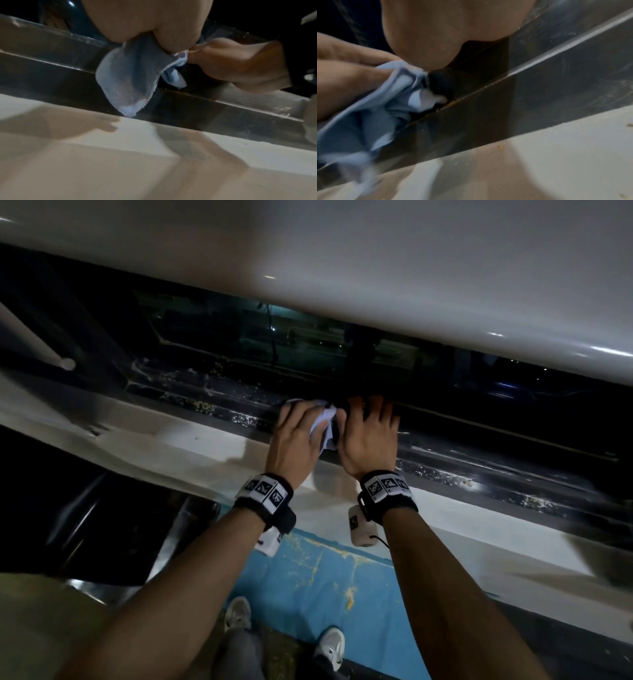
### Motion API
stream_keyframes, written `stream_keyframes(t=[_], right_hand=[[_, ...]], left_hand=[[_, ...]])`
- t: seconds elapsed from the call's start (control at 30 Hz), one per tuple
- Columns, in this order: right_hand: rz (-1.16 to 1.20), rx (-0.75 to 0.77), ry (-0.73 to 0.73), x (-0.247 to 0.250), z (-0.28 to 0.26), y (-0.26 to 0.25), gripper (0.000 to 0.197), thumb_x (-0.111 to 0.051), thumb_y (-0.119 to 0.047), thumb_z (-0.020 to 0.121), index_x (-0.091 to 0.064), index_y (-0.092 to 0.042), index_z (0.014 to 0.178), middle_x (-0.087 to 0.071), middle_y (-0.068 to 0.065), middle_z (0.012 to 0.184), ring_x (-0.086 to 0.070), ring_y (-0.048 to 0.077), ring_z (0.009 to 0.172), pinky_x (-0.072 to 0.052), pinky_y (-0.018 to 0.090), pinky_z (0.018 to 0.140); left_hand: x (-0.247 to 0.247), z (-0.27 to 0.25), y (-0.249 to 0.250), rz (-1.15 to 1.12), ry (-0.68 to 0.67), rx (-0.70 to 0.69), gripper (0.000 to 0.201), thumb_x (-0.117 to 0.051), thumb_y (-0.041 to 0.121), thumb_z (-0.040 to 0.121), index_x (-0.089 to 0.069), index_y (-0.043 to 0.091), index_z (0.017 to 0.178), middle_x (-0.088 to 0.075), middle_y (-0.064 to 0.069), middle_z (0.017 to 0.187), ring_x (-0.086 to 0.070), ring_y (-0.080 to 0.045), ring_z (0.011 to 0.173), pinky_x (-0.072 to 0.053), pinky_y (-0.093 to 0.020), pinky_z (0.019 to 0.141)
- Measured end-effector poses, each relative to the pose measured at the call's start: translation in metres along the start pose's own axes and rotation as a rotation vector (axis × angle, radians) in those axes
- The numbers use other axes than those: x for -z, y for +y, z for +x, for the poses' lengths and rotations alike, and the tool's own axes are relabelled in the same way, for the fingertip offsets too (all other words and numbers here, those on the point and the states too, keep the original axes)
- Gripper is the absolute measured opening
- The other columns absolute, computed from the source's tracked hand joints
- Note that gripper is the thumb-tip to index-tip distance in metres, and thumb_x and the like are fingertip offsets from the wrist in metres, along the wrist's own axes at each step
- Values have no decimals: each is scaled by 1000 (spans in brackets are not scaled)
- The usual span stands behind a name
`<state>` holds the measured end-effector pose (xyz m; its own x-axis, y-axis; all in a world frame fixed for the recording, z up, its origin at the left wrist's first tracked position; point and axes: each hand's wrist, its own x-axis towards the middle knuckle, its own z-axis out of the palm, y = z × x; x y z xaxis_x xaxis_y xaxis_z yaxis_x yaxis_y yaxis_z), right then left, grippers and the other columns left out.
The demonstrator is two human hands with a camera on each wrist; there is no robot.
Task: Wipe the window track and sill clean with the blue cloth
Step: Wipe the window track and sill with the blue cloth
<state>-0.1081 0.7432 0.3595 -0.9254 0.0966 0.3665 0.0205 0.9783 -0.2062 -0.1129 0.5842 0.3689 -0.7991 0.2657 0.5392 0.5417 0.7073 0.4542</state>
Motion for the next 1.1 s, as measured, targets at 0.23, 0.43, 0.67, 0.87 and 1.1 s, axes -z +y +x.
stream_keyframes(t=[0.23,0.43,0.67,0.87,1.1], right_hand=[[2,-86,9,1,-2,-10,44,-37,-41,110,-60,-11,133,-54,28,133,-52,44,111,-39,49,92],[4,-130,27,-3,-2,-17,40,-39,-36,109,-59,-9,132,-54,29,131,-52,45,110,-38,51,94],[-47,-132,47,-7,-5,-17,42,-38,-37,111,-56,-6,133,-54,31,134,-51,46,113,-38,52,99],[-26,-122,33,-7,-4,-13,45,-37,-38,111,-58,-7,135,-53,32,136,-52,47,115,-36,53,101],[11,-117,13,-4,-3,-15,43,-40,-36,111,-58,-7,137,-52,32,138,-50,47,117,-36,53,102]], left_hand=[[20,57,-15,28,-117,-69,30,-67,4,87,-79,15,112,-73,-16,111,-72,-36,93,-61,-38,74],[23,17,-20,-84,-144,-78,34,-62,1,95,-76,19,120,-68,-6,119,-60,-29,107,-49,-36,97],[19,41,-17,-5,-108,-36,28,-63,8,96,-77,18,118,-71,-9,118,-66,-33,103,-58,-42,88],[15,36,-23,-91,-145,-32,27,-59,14,101,-75,23,121,-68,-6,121,-62,-29,105,-53,-38,91],[14,6,-12,-111,-113,11,31,-54,11,102,-71,17,128,-65,-4,128,-57,-26,116,-48,-35,103]])
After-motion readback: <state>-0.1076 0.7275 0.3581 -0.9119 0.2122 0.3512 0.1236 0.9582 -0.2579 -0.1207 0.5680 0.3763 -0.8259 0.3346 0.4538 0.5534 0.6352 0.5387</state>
